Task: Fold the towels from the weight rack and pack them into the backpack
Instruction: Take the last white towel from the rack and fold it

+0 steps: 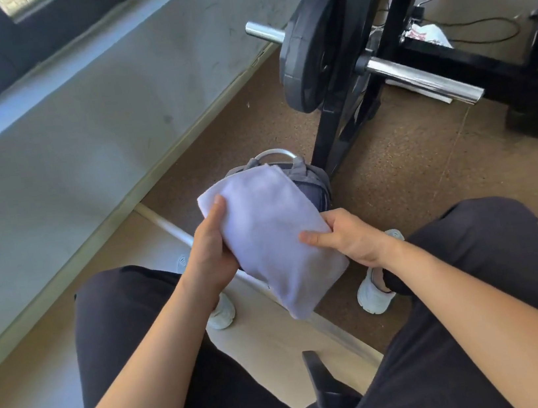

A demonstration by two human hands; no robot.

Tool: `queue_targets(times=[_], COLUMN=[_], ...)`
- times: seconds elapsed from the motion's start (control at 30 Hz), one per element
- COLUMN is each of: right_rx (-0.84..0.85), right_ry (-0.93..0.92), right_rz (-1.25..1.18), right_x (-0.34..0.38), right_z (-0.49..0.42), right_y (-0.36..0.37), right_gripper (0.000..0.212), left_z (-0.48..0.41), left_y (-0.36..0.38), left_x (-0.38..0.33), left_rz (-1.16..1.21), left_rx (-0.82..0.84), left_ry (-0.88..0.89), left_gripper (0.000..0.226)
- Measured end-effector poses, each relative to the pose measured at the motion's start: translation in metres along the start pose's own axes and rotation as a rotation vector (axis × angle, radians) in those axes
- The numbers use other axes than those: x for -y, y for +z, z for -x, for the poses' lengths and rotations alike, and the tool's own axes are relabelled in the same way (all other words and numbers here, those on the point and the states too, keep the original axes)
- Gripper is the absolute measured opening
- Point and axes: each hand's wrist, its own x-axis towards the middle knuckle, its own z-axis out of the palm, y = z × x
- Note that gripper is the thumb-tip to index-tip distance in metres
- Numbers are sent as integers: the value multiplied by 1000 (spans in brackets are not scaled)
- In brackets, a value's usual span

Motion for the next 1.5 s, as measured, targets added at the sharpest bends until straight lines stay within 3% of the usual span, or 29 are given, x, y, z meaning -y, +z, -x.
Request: queue_targets(times=[0.1,0.23,0.4,0.5,0.6,0.67,0.73,0.83,0.9,1.03,1.13,1.2,1.37,1.5], right_rx=[-61,-94,-206,-240,-337,-464,-589,-657,-626,-488,-392,-377,-289,-211], right_ry=[-71,-115,-149,-154,-133,-115,-114,-170,-193,-244,-225,-220,-195,-166], right_rz=[-103,-241,-276,-212,-4,120,239,357,326,30,-173,-234,-319,-319], right_x=[5,6,4,1,0,-2,-6,-9,-6,1,5,7,10,9], right_z=[3,5,4,3,1,-2,-5,-6,-6,-2,3,5,6,4], right_y=[-2,-3,-7,-9,-8,-6,-6,-10,-13,-11,-10,-9,-9,-8], right_gripper=[37,33,39,36,29,34,38,54,65,46,55,65,41,48], left_z=[3,4,3,3,5,3,-1,-2,-1,7,14,15,12,10], left_y=[0,3,7,8,10,8,5,2,1,3,8,9,9,13], left_x=[1,11,27,27,27,31,35,31,26,20,18,17,18,16], left_rz=[50,-95,-400,-464,-547,-635,-871,-1028,-996,-697,-615,-582,-485,-477], left_rx=[33,120,190,113,-15,-58,-137,-204,-154,-9,18,47,134,156], left_ry=[-37,-112,-180,-33,202,350,493,604,639,504,441,423,333,244], left_gripper=[56,68,40,45,21,20,28,27,25,27,29,24,32,42])
